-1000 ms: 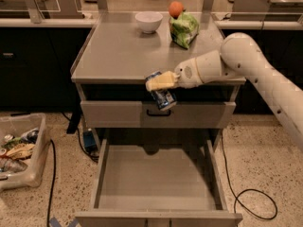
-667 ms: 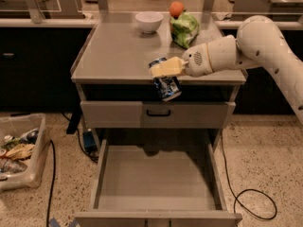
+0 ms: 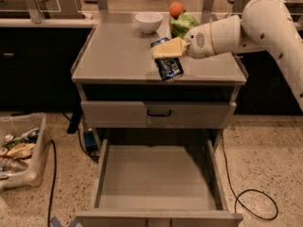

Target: Pick pepsi can from middle drawer and place on counter

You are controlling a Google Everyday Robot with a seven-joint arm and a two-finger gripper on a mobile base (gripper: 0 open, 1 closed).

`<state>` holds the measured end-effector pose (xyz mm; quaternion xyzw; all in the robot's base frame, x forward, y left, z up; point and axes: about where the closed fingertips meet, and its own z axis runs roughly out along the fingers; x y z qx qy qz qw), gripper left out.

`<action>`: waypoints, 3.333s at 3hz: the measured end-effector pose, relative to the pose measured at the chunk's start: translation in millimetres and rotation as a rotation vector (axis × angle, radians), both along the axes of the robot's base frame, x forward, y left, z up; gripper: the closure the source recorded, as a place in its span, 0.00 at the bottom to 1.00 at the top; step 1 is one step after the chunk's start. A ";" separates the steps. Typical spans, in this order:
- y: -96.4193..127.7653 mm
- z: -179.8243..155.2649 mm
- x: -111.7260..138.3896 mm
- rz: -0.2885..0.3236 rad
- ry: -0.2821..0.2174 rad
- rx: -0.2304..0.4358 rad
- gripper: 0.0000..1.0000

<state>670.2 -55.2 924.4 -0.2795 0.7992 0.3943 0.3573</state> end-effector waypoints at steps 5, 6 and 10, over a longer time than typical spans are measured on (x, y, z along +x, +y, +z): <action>54.9 -40.9 165.2 -0.067 -0.085 -0.182 0.81; 54.9 -41.0 165.2 -0.067 -0.085 -0.182 0.58; 55.1 -41.1 165.2 -0.067 -0.085 -0.182 0.00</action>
Offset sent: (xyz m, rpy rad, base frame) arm 0.2193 0.0431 -0.0028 -0.2027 -0.2014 -0.1222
